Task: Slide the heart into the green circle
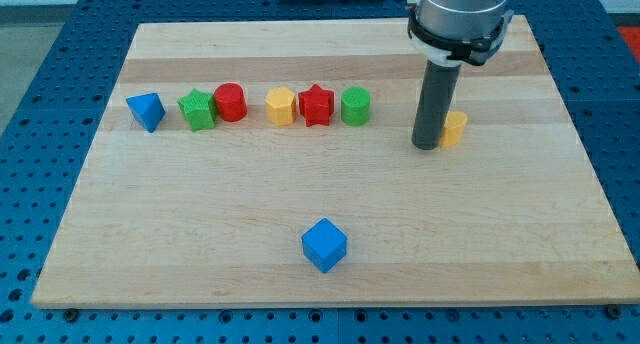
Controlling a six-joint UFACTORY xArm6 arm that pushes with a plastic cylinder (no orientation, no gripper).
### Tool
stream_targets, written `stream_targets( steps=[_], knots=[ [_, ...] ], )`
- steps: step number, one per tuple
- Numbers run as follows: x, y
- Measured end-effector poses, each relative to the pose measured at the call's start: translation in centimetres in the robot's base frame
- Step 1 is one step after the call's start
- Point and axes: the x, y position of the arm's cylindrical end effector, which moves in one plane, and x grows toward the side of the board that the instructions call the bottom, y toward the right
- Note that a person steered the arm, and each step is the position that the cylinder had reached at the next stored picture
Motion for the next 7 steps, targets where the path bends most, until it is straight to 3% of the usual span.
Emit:
stream_targets(
  steps=[1, 2, 5, 7],
  knots=[
    [1.8, 2.8],
    [0.9, 5.4],
    [-3.5, -3.1],
    [-3.1, 7.6]
  ],
)
